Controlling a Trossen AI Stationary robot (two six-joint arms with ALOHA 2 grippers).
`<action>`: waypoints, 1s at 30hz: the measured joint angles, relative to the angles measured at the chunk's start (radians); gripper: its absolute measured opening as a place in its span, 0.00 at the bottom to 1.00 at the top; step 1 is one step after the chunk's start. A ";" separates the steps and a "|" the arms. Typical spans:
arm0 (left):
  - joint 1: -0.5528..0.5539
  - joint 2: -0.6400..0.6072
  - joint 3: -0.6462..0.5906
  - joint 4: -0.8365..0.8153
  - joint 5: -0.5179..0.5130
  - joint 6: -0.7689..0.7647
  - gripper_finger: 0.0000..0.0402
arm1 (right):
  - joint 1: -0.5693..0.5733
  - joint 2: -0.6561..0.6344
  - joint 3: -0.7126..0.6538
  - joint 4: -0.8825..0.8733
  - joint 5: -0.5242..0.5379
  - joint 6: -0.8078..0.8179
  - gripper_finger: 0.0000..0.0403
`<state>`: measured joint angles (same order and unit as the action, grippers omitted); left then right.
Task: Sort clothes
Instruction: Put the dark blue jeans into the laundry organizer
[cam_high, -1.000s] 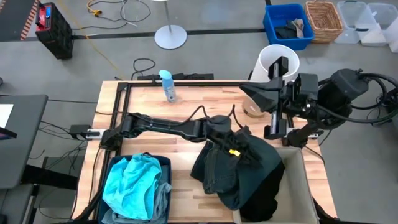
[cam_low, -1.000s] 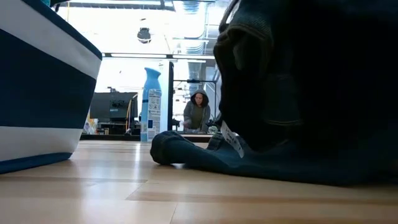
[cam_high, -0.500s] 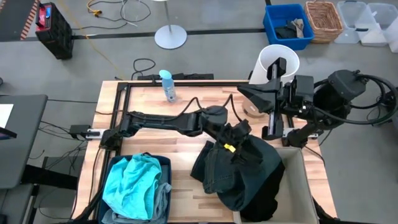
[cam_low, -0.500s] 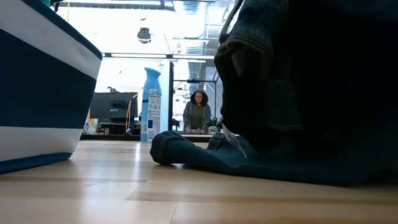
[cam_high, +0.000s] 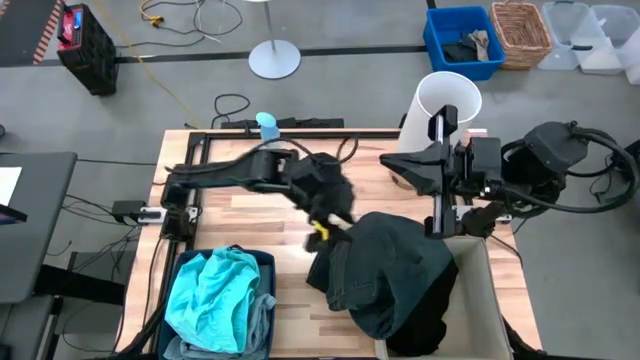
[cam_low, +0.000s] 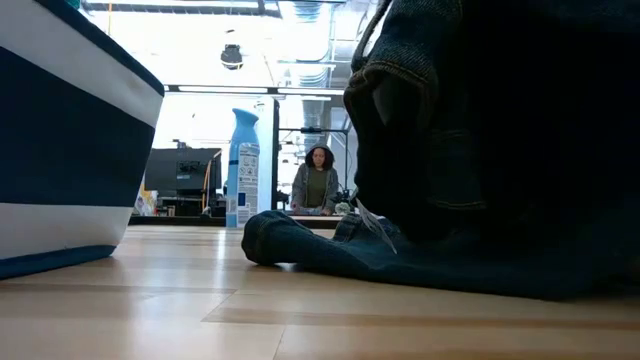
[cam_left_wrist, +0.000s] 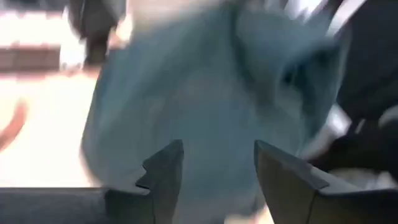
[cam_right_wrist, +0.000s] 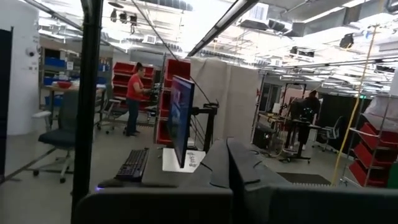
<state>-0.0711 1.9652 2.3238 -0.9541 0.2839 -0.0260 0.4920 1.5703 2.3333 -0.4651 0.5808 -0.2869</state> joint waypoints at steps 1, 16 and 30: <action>0.000 -0.013 0.000 -0.079 -0.026 0.030 0.46 | 0.001 0.000 0.000 -0.003 0.000 0.000 0.00; -0.047 -0.016 -0.335 -0.288 -0.182 0.119 0.61 | 0.018 0.000 0.000 -0.023 0.000 0.018 0.00; -0.059 -0.017 -0.692 0.293 -0.050 0.069 0.59 | 0.019 0.000 0.000 -0.023 -0.001 0.036 0.00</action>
<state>-0.1305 1.9480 1.6322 -0.6606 0.2341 0.0434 0.5106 1.5707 2.3329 -0.4881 0.5800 -0.2512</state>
